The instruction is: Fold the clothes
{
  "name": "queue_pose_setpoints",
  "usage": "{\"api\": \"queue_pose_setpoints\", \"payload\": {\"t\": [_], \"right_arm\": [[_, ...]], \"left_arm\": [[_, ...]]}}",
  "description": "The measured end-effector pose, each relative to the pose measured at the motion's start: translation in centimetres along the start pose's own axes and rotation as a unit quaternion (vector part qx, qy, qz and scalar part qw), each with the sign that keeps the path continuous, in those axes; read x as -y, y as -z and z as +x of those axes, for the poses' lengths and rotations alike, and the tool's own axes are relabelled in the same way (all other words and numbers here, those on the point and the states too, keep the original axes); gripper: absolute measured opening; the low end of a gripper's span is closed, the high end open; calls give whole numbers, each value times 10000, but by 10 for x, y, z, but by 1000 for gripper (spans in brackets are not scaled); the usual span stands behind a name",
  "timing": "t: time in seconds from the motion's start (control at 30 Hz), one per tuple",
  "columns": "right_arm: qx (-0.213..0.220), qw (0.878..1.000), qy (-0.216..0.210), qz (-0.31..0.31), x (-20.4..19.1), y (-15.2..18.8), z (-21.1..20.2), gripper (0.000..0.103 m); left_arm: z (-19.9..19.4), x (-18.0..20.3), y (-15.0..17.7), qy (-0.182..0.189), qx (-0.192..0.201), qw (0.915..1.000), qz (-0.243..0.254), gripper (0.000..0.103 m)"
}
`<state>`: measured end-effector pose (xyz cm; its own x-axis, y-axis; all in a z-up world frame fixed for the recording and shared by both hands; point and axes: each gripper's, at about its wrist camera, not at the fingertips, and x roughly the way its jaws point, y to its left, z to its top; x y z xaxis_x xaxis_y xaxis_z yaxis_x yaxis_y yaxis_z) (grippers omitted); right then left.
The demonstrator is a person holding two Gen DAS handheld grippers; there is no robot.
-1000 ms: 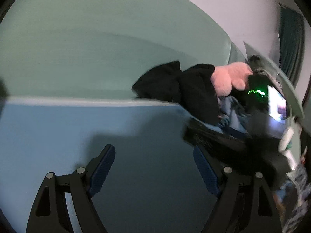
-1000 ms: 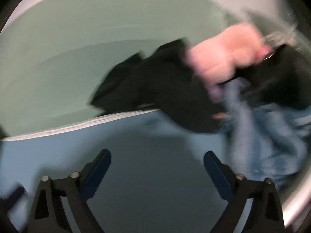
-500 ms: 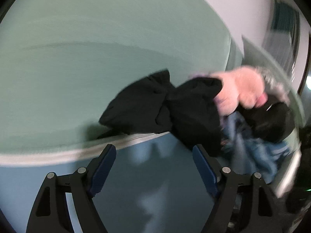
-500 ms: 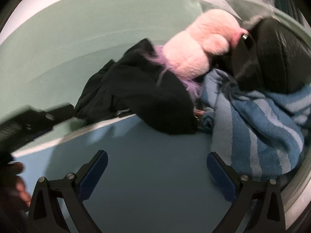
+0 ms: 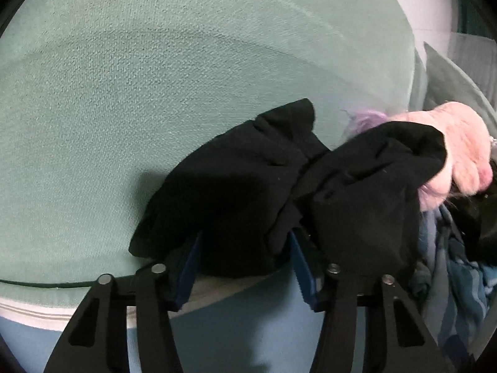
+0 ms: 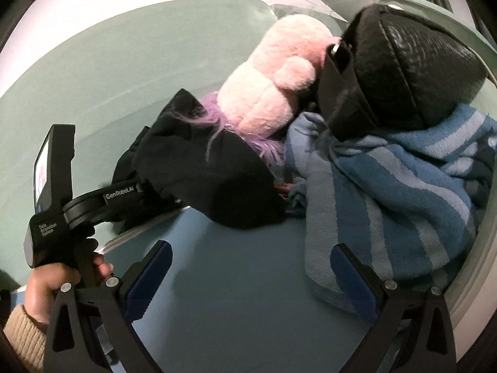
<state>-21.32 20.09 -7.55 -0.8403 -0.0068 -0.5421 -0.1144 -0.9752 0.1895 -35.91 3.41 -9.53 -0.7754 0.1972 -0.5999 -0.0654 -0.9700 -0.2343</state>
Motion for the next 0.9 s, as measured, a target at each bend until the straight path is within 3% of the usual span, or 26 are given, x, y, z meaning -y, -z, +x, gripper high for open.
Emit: {"api": "queue_pose_setpoints", "payload": {"t": [0.03,0.1,0.13,0.27,0.5,0.73,0.8,0.9], "right_arm": [[-4,10000,-6,68,2,0,0,103],[17,9998,-44,181,7,-1,0,103],[41,9998,-63,195,7,-1,-1,103],[73,9997,-74,205,7,-1,-1,103],[77,9998,-47,188,7,-1,-1,103],[96,9999,-108,74,2,-1,-2,103],[53,9998,-214,32,0,0,-1,103],[-103,9974,-706,-45,-8,3,1,103]], "left_arm": [[-1,1,0,-35,-7,10000,-24,42],[-4,1,0,40,-66,9997,-221,21],[-6,1,0,77,-95,9994,-320,20],[-22,-2,9,189,-79,9960,-870,18],[-81,-12,43,736,161,9877,-1368,16],[-159,-54,99,576,304,9801,-1878,15],[-176,-71,122,284,209,9765,-2125,15],[-188,-89,152,-96,-127,9748,-2225,14]]}}
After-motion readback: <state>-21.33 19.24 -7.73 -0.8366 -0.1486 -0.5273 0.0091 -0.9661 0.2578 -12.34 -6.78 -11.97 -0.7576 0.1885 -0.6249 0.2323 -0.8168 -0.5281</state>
